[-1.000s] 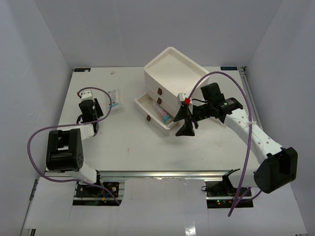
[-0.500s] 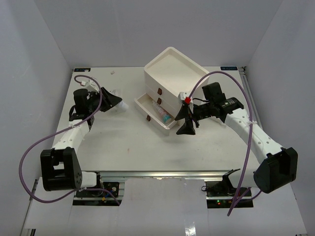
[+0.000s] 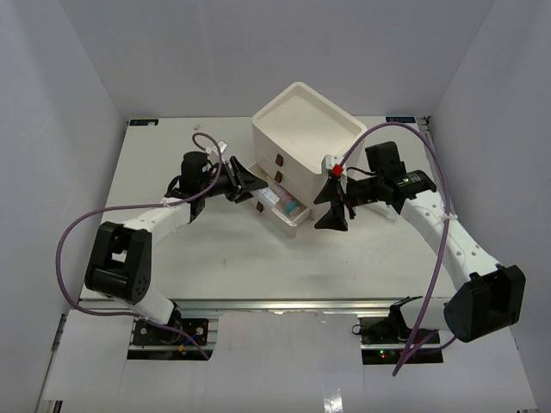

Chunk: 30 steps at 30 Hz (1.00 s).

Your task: Organize the makeup

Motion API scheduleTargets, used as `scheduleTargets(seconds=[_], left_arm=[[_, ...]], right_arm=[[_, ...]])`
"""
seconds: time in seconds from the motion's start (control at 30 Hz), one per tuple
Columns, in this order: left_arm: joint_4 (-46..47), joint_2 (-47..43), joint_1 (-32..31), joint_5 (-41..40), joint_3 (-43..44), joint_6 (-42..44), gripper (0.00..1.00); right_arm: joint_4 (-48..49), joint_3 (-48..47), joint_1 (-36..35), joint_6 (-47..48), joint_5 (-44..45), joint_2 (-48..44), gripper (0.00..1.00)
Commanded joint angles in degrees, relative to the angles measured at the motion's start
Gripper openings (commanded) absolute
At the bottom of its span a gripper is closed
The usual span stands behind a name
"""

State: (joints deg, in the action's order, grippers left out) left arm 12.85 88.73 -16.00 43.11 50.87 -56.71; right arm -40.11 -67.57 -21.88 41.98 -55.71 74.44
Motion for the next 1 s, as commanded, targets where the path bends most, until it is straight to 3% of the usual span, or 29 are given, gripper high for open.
scheduleTargets(seconds=[0.0, 0.27, 0.97], left_arm=[[7.8, 1.8, 0.2, -3.2, 3.2, -6.8, 0.11], [8.4, 8.5, -1.6, -3.9, 7.6, -8.5, 0.11], [-6.4, 13.9, -3.4, -8.7, 16.0, -0.8, 0.19]], right_arm=[[1.6, 0.8, 0.6, -0.4, -2.0, -1.6, 0.79], [2.0, 1.2, 0.8, -0.3, -2.2, -1.5, 0.79], [2.5, 1.6, 1.2, -0.9, -2.1, -1.5, 0.79]])
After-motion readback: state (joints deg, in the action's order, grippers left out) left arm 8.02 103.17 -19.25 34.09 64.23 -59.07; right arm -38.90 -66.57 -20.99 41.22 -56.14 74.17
